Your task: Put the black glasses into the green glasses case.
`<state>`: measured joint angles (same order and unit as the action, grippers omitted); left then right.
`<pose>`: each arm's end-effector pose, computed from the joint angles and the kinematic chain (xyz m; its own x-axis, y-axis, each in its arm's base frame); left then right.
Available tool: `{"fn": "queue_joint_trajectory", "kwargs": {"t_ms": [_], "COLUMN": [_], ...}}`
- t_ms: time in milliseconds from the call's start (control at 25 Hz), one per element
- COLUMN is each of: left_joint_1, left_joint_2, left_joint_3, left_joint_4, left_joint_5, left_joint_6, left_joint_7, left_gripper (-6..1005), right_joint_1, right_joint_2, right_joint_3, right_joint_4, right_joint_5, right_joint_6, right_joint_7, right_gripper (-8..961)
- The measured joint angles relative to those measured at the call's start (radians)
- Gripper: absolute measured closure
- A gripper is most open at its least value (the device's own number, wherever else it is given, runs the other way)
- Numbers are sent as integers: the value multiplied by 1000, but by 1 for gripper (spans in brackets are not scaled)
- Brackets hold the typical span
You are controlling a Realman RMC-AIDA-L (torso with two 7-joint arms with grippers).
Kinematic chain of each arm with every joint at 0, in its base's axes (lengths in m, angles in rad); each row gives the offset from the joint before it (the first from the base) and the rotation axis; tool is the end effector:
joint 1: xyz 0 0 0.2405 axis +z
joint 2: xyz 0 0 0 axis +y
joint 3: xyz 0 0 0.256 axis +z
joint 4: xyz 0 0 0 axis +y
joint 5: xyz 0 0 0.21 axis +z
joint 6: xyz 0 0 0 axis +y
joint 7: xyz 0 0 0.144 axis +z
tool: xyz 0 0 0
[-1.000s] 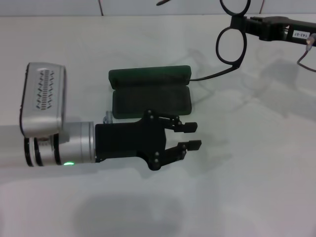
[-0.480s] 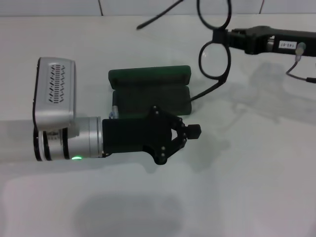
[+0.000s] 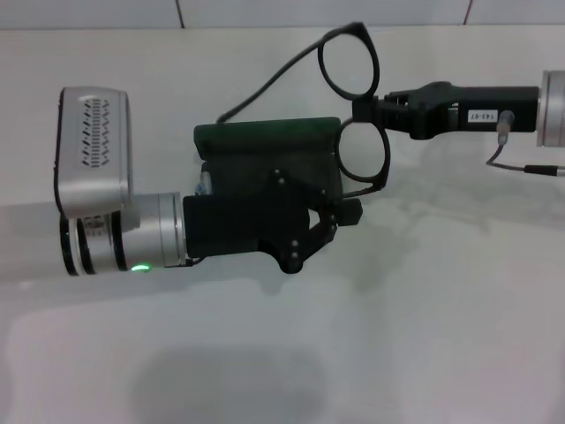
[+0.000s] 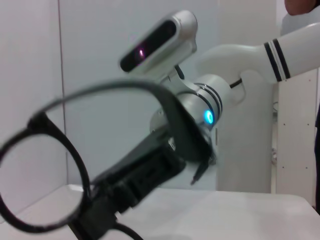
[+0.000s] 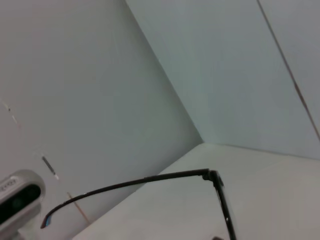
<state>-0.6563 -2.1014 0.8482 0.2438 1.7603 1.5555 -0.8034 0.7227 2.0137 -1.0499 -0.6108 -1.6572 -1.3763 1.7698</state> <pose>-0.2157 0.3078 -0.0739 0.7788 0.0110 0.6271 0.1187 -0.9844 -0.1302 0.1724 0.3916 -0.0092 0.6796 -0.4885 -0.5473 -0.5622 -0.8261 0.0393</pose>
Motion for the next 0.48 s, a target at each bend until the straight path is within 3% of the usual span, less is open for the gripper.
{"fn": "queue_joint_trajectory", "kwargs": {"t_ms": [480], "left_joint_1": [-11], "left_joint_2": [2], "left_joint_3": [1], "left_joint_4": [1], "left_joint_5": [-40], "left_joint_6": [5], "left_joint_7": [3], "left_gripper": [996], "right_joint_1": [11], "right_joint_2": [0], "right_joint_3": [-76], "right_joint_4": [29], "right_joint_5": [-52], "right_joint_6": [1], "right_joint_7": [-20], "right_gripper": [871]}}
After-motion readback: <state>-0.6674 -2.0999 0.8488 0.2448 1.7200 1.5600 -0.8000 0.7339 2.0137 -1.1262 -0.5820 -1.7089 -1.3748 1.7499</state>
